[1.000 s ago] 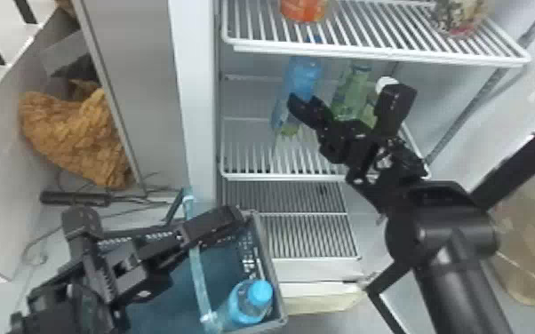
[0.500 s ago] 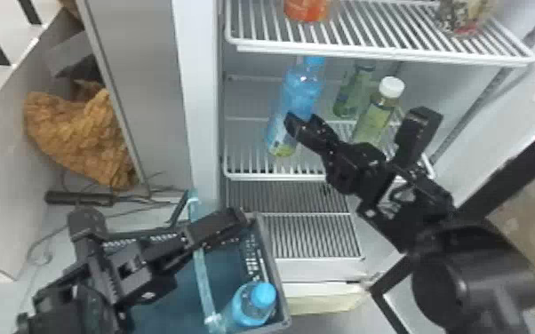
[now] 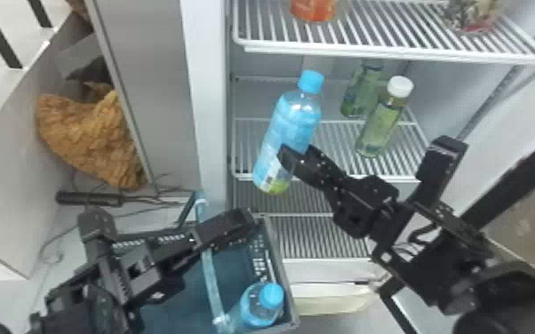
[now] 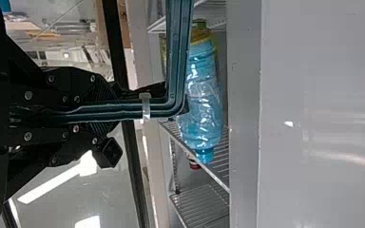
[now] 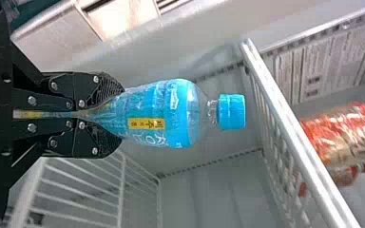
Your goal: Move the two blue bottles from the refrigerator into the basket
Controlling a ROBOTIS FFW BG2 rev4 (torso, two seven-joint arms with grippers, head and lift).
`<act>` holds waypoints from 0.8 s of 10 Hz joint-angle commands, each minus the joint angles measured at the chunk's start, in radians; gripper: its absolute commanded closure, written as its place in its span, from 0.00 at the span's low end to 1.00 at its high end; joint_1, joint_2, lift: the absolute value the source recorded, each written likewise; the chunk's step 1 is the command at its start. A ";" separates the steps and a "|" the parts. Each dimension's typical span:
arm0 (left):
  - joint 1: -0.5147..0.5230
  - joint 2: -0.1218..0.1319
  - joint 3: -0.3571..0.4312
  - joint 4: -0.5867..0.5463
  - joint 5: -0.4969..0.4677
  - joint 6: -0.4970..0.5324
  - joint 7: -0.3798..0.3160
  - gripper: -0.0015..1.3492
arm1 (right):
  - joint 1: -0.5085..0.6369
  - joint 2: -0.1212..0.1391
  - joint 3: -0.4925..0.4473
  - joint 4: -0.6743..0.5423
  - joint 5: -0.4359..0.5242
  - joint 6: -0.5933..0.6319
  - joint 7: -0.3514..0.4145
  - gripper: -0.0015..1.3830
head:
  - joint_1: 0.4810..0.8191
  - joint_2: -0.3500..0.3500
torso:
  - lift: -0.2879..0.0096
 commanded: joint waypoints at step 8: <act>0.000 -0.003 0.000 0.000 0.003 -0.007 0.002 0.89 | 0.082 -0.027 0.070 -0.044 -0.037 0.174 0.056 0.93 | 0.63 0.49 | 0.23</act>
